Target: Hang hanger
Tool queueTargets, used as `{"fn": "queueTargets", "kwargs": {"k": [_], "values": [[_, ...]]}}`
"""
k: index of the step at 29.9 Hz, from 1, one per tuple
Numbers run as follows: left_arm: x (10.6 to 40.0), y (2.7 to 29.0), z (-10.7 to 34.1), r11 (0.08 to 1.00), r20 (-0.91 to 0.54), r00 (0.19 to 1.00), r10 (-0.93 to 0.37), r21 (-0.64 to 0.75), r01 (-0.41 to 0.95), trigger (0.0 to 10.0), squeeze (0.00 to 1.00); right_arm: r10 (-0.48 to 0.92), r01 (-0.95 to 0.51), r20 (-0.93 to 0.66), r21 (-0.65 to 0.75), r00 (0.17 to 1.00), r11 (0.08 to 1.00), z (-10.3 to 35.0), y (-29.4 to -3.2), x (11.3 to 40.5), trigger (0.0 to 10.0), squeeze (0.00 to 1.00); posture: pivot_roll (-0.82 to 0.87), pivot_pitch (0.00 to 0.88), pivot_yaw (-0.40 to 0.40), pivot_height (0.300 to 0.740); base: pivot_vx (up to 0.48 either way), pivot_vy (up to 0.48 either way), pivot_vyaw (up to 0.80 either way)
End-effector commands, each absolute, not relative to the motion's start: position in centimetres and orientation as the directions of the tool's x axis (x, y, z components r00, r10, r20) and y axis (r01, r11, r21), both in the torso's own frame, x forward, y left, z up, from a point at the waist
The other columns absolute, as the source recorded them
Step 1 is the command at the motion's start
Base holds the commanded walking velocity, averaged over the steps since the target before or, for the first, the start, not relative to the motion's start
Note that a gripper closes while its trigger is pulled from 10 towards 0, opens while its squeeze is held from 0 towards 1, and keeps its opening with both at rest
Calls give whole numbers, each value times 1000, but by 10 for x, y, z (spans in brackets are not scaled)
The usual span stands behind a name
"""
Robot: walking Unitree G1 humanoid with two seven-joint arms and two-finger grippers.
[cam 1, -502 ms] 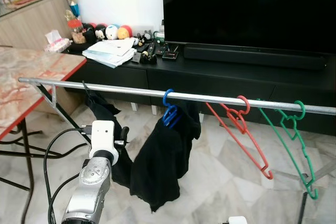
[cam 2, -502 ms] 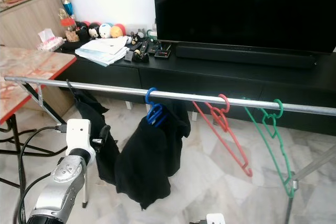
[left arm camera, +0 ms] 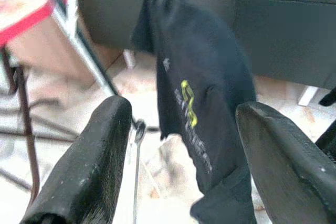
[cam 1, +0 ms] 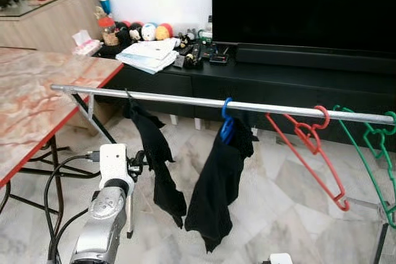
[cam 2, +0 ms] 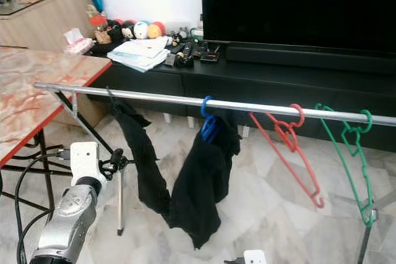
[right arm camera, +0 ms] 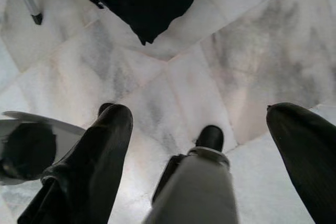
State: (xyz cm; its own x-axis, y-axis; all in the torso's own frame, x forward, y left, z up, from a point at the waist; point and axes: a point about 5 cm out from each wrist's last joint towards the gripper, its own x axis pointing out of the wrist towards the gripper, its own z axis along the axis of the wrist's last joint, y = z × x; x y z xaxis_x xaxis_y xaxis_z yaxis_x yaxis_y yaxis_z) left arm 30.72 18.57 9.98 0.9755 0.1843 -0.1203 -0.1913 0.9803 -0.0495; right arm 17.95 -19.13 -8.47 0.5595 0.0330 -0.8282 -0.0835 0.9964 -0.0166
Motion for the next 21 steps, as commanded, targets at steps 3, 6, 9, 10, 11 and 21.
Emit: {"fn": "queueTargets", "kwargs": {"k": [3, 6, 9, 10, 11, 21], "values": [[306, 199, 91, 950, -173, 948, 266, -119, -288, 10000, 0, 45, -95, -833, -9, 552, 995, -86, -188, 178, 10000, 0, -42, 80, 108, 740, 0, 0, 0], [305, 203, 85, 933, -193, 942, 275, -183, -309, 10000, 0, 46, -96, -832, -9, 553, 995, -86, -188, 178, 10000, 0, -42, 76, 101, 740, 0, 0, 0], [305, 202, 83, 963, -149, 966, 213, -132, -233, 10000, 0, 47, -98, -833, -9, 551, 995, -86, -188, 178, 10000, 0, -53, 70, 76, 740, 0, 0, 0], [305, 202, 83, 963, -149, 966, 213, -132, -233, 10000, 0, 47, -98, -833, -9, 551, 995, -86, -188, 178, 10000, 0, -53, 70, 76, 740, 0, 0, 0], [304, 202, 83, 964, -147, 966, 212, -129, -231, 10000, 0, 47, -99, -834, -9, 550, 995, -86, -189, 178, 10000, 0, -52, 69, 74, 740, 0, 0, 0], [299, 205, 79, 948, -158, 954, 256, -153, -280, 10000, 0, 54, -138, -825, -30, 562, 990, -83, -192, 181, 10000, 0, -48, 64, 62, 740, 0, 0, 336]]}}
